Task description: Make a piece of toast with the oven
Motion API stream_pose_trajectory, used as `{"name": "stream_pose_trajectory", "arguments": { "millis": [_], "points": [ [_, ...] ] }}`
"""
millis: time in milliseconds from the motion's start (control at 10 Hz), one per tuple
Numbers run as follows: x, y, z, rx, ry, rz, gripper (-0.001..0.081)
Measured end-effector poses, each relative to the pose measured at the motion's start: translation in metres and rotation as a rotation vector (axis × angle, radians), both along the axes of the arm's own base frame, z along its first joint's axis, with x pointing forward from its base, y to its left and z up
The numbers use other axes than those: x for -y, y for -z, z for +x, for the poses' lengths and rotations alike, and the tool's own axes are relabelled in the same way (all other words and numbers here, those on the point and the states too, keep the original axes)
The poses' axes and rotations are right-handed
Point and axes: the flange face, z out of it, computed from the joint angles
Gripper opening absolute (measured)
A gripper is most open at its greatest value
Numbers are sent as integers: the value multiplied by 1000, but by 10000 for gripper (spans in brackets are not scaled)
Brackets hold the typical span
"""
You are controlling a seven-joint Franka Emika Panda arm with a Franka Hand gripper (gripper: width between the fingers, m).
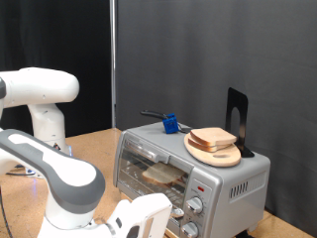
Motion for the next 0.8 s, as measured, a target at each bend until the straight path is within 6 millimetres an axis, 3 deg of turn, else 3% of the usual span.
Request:
{"name": "stream_pose_trajectory", "arguments": {
  "millis": [500,800],
  "points": [
    [-25,6,7,20,4,-22,682],
    [-25,13,5,10,2,-29,682]
  ]
}}
